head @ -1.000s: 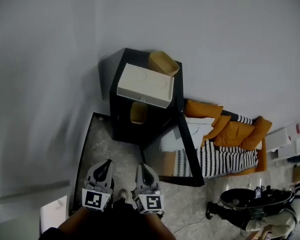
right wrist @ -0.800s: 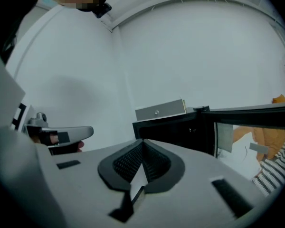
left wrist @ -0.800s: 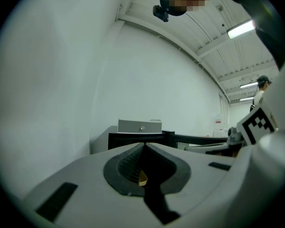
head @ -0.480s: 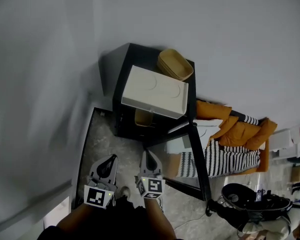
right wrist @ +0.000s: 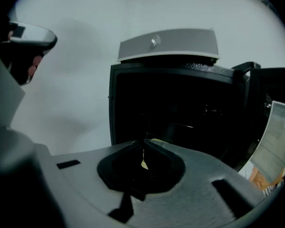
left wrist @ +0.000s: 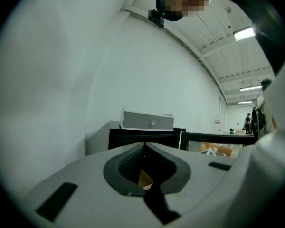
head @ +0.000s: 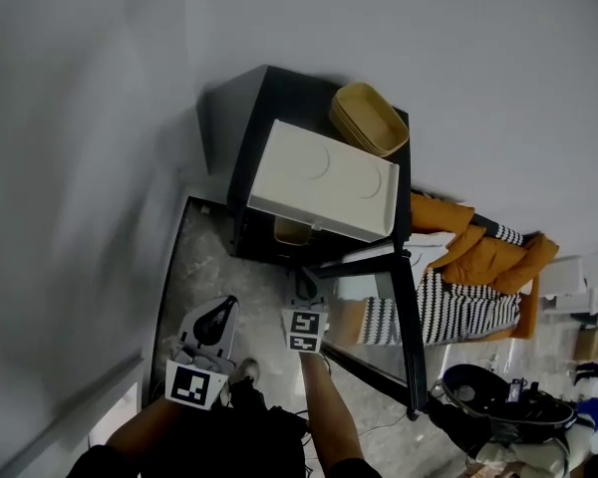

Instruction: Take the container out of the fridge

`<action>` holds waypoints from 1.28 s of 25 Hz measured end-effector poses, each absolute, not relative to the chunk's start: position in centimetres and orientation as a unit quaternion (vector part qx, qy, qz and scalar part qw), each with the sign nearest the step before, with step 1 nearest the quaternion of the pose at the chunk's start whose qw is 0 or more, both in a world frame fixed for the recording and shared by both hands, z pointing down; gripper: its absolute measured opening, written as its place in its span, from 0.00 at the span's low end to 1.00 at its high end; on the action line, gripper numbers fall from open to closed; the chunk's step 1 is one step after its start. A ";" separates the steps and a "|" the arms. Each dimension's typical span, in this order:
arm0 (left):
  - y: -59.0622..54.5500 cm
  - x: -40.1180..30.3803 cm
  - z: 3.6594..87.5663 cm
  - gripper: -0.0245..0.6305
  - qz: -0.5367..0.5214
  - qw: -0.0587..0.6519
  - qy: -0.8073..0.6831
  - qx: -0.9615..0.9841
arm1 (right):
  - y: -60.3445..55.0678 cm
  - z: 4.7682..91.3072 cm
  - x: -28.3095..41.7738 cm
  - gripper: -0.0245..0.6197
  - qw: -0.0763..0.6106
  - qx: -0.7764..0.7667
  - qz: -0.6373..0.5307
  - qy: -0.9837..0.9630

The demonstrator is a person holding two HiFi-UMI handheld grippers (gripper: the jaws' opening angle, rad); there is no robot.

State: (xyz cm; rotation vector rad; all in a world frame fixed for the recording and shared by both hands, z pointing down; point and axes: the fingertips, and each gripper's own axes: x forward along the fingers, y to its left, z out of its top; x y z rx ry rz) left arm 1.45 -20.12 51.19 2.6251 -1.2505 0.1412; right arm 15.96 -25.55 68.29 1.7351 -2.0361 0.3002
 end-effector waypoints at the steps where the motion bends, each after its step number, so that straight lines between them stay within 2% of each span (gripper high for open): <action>1: -20.3 1.5 51.4 0.04 0.049 0.116 -0.426 0.896 | -26.0 69.3 16.1 0.04 0.240 0.621 0.107 -0.739; 12: -20.9 2.6 53.3 0.04 0.052 0.134 -0.421 0.896 | -28.8 80.4 17.2 0.12 0.443 0.496 0.073 -0.743; 19: -21.5 1.7 54.3 0.04 0.062 0.143 -0.430 0.889 | -30.0 84.9 18.0 0.13 0.543 0.429 0.012 -0.722; 32: -22.5 0.2 55.7 0.04 0.073 0.145 -0.442 0.882 | -31.3 87.6 18.2 0.15 0.606 0.365 -0.047 -0.705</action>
